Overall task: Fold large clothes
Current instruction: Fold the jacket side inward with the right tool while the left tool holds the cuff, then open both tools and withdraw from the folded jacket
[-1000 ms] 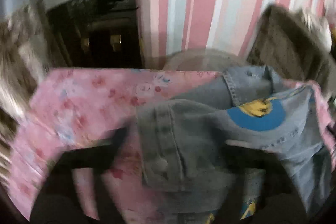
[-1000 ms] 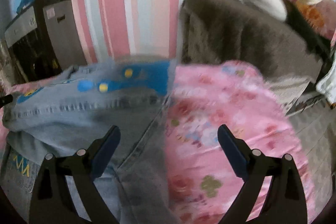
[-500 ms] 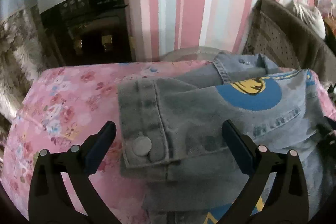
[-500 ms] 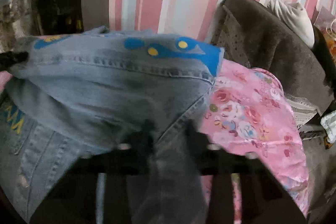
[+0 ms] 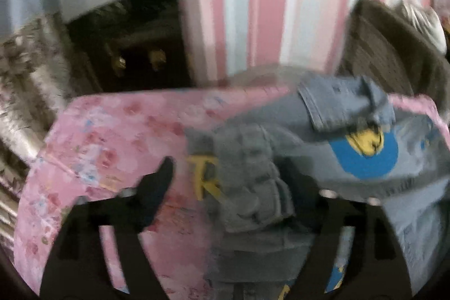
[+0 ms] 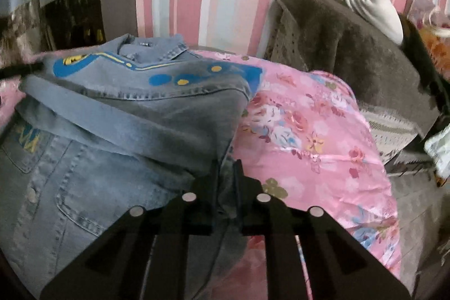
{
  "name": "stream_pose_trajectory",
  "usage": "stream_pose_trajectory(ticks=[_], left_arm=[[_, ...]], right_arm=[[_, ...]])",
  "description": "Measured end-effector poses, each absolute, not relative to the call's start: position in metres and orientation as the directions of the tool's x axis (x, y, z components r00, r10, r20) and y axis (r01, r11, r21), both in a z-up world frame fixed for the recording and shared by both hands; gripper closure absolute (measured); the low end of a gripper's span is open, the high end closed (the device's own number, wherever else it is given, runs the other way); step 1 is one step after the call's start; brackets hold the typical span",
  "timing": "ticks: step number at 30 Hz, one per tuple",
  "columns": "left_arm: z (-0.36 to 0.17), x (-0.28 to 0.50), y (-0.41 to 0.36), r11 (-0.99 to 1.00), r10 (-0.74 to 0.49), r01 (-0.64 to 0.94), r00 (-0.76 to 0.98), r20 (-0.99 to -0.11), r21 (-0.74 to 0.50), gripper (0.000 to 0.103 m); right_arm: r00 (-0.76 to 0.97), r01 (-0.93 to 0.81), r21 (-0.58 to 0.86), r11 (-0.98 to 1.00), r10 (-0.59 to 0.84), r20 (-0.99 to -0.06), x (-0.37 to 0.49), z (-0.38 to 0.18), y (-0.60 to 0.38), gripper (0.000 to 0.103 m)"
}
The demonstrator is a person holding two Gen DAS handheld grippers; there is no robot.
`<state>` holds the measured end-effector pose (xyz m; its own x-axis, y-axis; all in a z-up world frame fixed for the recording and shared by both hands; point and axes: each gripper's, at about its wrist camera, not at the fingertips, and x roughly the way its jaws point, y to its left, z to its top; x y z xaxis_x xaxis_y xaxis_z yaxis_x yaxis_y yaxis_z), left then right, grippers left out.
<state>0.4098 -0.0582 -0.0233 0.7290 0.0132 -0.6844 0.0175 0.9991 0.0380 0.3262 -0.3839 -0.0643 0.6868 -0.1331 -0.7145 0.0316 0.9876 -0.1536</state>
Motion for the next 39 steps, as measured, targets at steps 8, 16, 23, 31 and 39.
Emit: stream_pose_trajectory(ticks=[8,16,23,31,39], left_arm=[[0.035,0.375,-0.054,0.996,-0.090,0.061,0.812,-0.577,-0.068,0.003],[0.004,0.408,-0.103,0.991,-0.066,0.126,0.736,-0.673,0.041,0.003],[-0.064,0.447,-0.063,0.994,0.033,0.057,0.636,-0.771,0.090,0.003],[-0.016,0.376,-0.066,0.988,-0.087,0.145,0.797,-0.598,0.050,0.003],[0.011,0.256,-0.044,0.993,-0.117,0.109,0.858,-0.501,-0.046,0.003]], right_arm=[[0.828,0.142,0.134,0.981,-0.044,-0.558,0.310,0.009,-0.402,0.009],[0.783,0.124,0.235,0.964,0.050,-0.620,0.391,-0.004,-0.356,0.004],[0.591,0.134,0.004,0.991,-0.077,-0.803,0.443,-0.087,-0.363,0.002],[0.582,0.158,0.025,0.987,-0.072,-0.810,0.406,-0.063,-0.378,0.002],[0.822,0.084,0.189,0.978,0.039,-0.567,0.273,-0.011,-0.369,0.002]])
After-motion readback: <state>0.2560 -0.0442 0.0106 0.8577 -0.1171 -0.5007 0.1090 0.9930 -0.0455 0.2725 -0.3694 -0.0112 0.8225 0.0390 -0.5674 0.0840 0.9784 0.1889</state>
